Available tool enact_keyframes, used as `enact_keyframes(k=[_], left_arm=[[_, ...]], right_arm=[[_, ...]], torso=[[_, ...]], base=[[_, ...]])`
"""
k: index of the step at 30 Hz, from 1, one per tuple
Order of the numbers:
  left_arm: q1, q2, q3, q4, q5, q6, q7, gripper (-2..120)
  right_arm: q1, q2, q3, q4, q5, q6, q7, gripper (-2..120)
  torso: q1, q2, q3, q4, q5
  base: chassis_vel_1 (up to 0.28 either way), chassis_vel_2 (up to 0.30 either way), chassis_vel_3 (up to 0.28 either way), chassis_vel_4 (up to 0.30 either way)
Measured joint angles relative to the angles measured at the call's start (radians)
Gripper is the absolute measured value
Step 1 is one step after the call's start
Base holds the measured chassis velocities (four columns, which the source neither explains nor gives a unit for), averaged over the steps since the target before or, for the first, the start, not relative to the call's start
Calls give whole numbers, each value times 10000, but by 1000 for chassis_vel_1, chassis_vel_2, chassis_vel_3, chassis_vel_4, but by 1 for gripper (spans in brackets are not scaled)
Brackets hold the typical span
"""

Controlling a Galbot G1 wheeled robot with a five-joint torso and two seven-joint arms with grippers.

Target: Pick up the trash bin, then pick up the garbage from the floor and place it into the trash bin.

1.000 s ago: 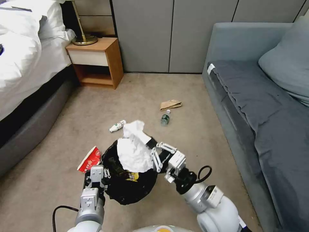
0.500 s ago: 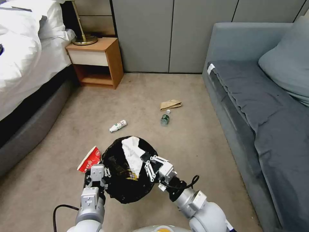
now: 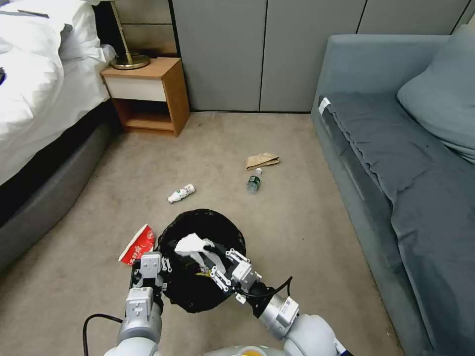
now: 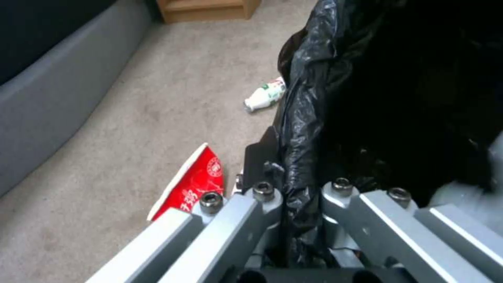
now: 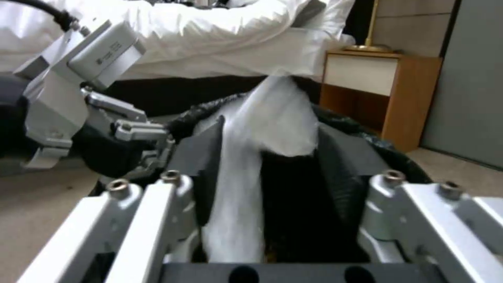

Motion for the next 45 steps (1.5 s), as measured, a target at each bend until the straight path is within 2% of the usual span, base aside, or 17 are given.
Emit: enact_keyframes(k=[1, 2, 10, 12, 13, 15, 22, 28, 31, 33, 39, 45], left_arm=[[-1, -4, 17, -8, 22, 0, 0, 1], [-1, -4, 17, -8, 22, 0, 0, 1], [0, 20, 30, -52, 43, 4, 2, 1], [-1, 23, 30, -55, 42, 5, 3, 1], [-2, 35, 17, -70, 31, 9, 4, 1], [-2, 46, 2, -70, 21, 10, 5, 1], [-27, 69, -23, -62, -11, 16, 10, 1], [-39, 89, -89, -66, -62, 23, 23, 1], [-24, 105, -152, -73, -98, 23, 23, 1], [3, 131, -227, -128, -148, 23, 24, 1], [6, 182, -424, -276, -370, 42, 18, 1], [-16, 221, -534, -449, -726, 67, -102, 1]], right_arm=[[-28, -74, 0, 4, -28, -1, 4, 52], [-28, -74, 0, 4, -28, -1, 4, 52], [-173, -194, 76, 103, -80, 26, 7, 86], [-180, -198, 82, 117, -86, 30, 7, 87], [-231, -246, 120, 213, -109, 52, 7, 95], [-265, -284, 162, 309, -116, 65, 7, 99], [-321, -168, 494, 1034, -141, 72, 203, 100], [-486, 342, 1090, 2202, -168, 73, 807, 100], [-714, 674, 1516, 2815, -480, 46, 1342, 100], [-1251, 979, 1981, 3396, -854, -100, 2092, 100], [-2500, 1439, 2669, 3728, -1306, -98, 3180, 100], [-3157, 1630, 3019, 3541, -1406, 357, 3463, 100]], torso=[[0, 0, 0, 0, 0], [0, 0, 0, 0, 0], [1, 0, 0, 0, 0], [1, 0, 0, 0, 0], [1, 0, 0, -1, 0], [1, 0, 0, 0, 0], [1, 0, 0, 0, 0], [1, 0, 0, 0, 0], [1, 0, 0, 0, -1], [1, 0, 0, 0, -1], [1, 0, 0, -1, 0], [1, 1, 0, -1, -1]], base=[[0, 0, 0, 0], [0, 0, 0, 0], [0, 0, 0, 0], [0, 0, 0, 0], [0, 0, 0, 0], [0, 0, 0, 0], [0, 0, 0, 0], [0, 0, 0, 0], [0, 0, 0, 0], [0, 0, 0, 0], [0, 0, 0, 0], [0, 0, 0, 0]])
